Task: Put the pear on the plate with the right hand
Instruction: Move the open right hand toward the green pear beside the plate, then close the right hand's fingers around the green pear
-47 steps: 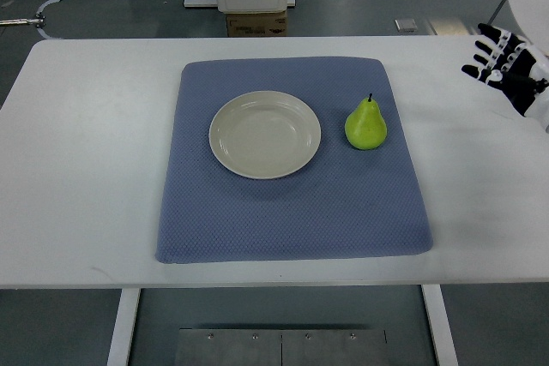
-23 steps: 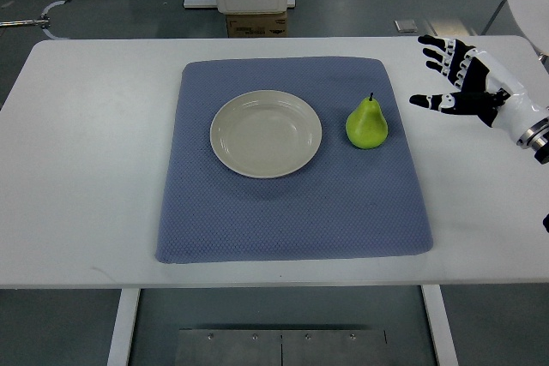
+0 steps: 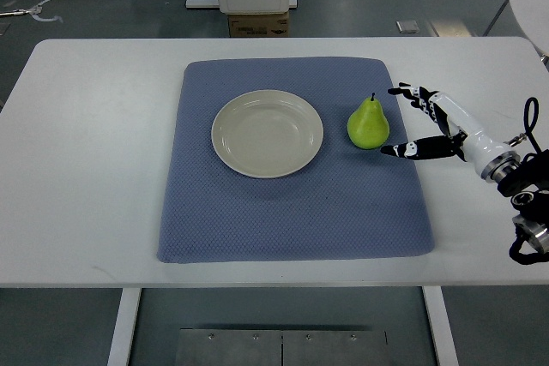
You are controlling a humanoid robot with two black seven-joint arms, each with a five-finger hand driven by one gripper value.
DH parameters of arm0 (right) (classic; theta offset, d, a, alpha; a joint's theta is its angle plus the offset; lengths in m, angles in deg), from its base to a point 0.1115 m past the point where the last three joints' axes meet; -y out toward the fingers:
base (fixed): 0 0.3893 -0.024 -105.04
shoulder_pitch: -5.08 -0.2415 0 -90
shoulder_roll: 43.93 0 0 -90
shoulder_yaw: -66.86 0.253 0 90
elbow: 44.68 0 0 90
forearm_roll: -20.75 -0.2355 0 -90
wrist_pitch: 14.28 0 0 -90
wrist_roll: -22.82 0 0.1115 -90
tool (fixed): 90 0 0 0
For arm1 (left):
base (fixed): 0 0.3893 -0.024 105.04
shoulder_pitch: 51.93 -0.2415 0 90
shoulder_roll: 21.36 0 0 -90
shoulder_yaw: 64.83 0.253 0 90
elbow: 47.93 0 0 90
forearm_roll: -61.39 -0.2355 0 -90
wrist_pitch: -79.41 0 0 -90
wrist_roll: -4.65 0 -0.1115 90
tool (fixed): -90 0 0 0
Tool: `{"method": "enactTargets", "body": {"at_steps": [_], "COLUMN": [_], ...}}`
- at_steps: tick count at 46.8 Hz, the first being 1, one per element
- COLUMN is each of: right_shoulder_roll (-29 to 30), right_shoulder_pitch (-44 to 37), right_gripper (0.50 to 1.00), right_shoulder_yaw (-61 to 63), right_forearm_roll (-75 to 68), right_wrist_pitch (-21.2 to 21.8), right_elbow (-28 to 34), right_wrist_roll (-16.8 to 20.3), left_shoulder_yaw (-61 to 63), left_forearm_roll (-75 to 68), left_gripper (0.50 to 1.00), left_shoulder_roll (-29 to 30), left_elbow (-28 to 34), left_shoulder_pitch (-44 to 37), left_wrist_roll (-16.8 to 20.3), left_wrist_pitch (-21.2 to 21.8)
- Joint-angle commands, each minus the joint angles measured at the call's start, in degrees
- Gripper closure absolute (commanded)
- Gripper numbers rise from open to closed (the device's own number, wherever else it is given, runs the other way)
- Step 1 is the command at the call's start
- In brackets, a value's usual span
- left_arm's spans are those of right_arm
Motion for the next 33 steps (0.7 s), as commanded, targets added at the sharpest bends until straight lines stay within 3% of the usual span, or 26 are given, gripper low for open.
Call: {"method": "enactTargets", "body": {"at_steps": [1,24,33], "right_shoulder_roll": [0.55,5.46,6.35], "right_shoulder_pitch": [-0.38,-4.07,-3.99], "right_gripper": [0.505,0.505,0.505], "right_shoulder_yaw": [-0.09,-0.36,-0.53], "right_forearm_roll": [-0.93,-7.7,-7.7], "right_wrist_pitch": [-0.49,-0.93,-0.93], "right_elbow": [-0.1,-3.26,-4.23], "right_wrist_roll": [1.23,8.26,8.53], "left_shoulder_yaw": [0.0,0.0,0.0], "left_forearm_roll": [0.0,0.0,0.0], "left_gripper": [0.5,0.5,0.5], "left_shoulder_roll": [0.0,0.0,0.0], "left_elbow": [-0.01,-0.01,-0.01], "left_shoulder_pitch": [0.01,0.01,0.01], "left_wrist_roll": [0.03,-0.06,-0.06], "left_wrist_pitch": [0.0,0.0,0.0]}}
